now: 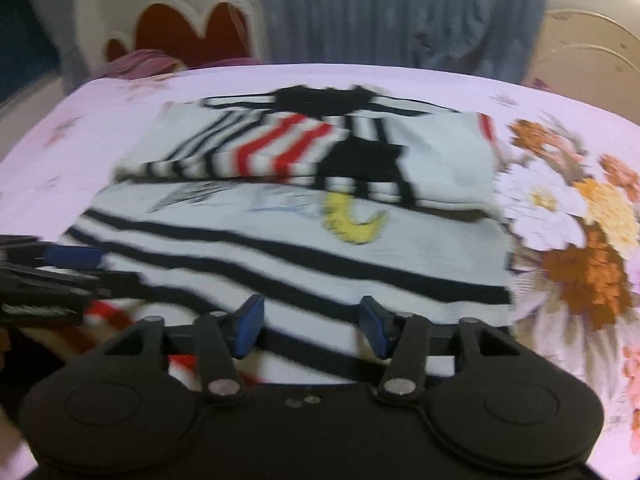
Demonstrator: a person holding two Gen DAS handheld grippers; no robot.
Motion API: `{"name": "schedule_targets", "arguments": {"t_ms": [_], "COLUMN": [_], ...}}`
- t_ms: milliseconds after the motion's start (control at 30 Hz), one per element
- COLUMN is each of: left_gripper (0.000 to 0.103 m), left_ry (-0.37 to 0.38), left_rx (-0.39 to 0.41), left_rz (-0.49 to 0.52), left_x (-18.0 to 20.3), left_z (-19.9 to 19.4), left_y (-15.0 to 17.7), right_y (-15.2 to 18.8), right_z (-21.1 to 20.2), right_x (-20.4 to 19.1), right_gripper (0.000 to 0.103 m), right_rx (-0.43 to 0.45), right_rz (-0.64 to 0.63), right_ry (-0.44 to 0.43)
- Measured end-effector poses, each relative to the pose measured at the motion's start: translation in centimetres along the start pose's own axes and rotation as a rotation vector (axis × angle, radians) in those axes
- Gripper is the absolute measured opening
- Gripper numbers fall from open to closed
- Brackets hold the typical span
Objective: Fold small clothes
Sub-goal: 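Move both grippers down to the black hem of the sweater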
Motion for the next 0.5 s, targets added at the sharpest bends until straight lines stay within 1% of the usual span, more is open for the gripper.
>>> {"name": "schedule_targets", "arguments": {"t_ms": [67,133,200,333,433,500], "left_gripper": [0.065,0.065,0.065,0.065,0.065,0.065], "left_ry": [-0.018,-0.038,-0.058,-0.074,-0.085,-0.086], "left_rx": [-0.014,-0.013,-0.007,-0.01,-0.021,-0.027], "left_rz": [0.015,0.035,0.046,0.028,0.012,-0.004], "left_x": [0.2,-0.1,-0.8,-2.2,-3.2,-3.7], "left_z": [-0.1,-0.3,-0.7,-1.4,-2.2,-2.8], "left_y": [1.3,2.4,3.1,3.9,4.6,5.1], "right_y": [0.6,1.6,2.8,4.4,5.0,5.3], "right_z": [0.1,0.4,0.5,-0.2,-1.4,-2.2], "right_x": [-1.1,-2.0,-2.2,-0.5,1.3,1.8], "right_gripper": [0.033,0.033,0.032,0.032,0.032,0.034], "right_rx": [-0.008,-0.035,-0.06,-0.069,-0.069,-0.069], "right_rz": [-0.013,-0.034,-0.056,-0.092,-0.069,-0.042], "right_ry": [-0.029,-0.053,-0.051,0.016,0.066,0.081]}}
Point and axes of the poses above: each gripper's, at about its wrist camera, not at the fingertips, and z roughly the way its jaws point, x to its right, y to its underside, the point moved 10 cm from there along z, roughly the way its jaws point, and after that the axes turned 10 degrees about -y, right-handed, at the moved point
